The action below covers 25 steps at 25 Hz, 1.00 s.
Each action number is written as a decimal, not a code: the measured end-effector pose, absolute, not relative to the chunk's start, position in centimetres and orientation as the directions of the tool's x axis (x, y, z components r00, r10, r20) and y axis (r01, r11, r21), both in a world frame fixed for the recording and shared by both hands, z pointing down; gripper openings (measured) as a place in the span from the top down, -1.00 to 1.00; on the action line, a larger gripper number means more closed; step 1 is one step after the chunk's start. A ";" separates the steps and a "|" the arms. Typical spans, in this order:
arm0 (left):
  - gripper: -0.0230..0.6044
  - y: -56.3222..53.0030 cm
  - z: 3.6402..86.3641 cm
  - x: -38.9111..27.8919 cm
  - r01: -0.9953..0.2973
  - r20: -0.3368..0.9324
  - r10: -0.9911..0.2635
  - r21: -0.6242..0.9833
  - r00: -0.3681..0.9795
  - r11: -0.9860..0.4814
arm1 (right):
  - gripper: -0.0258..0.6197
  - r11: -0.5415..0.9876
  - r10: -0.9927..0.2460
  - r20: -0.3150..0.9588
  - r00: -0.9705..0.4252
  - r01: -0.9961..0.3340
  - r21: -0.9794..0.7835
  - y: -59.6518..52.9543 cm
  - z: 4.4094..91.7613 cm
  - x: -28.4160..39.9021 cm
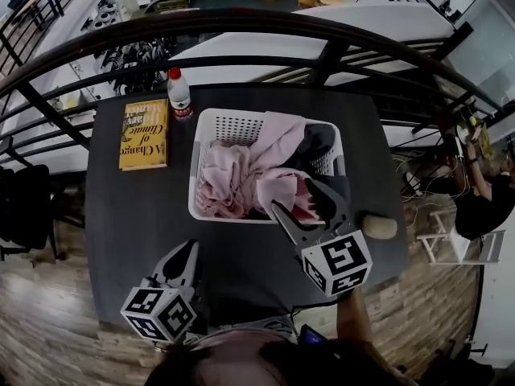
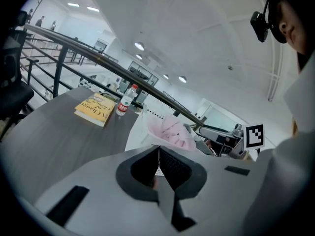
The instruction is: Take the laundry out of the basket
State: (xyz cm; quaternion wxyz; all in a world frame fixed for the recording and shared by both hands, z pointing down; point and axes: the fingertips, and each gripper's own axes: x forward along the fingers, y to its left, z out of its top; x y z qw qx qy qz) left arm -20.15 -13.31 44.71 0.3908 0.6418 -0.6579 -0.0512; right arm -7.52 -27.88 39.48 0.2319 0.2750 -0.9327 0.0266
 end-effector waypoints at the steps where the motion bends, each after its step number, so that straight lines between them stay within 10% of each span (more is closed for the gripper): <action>1: 0.93 -13.3 44.9 -20.3 -0.802 0.452 -0.882 0.572 0.134 0.171 | -0.02 0.853 -0.493 0.461 -0.738 -0.514 0.090 -28.3 39.6 -7.7; 25: 0.94 -13.4 48.7 -24.3 -0.755 0.502 -0.857 0.604 0.114 0.254 | -0.29 0.975 -0.205 0.777 -0.595 -0.193 0.110 -31.4 47.4 -11.3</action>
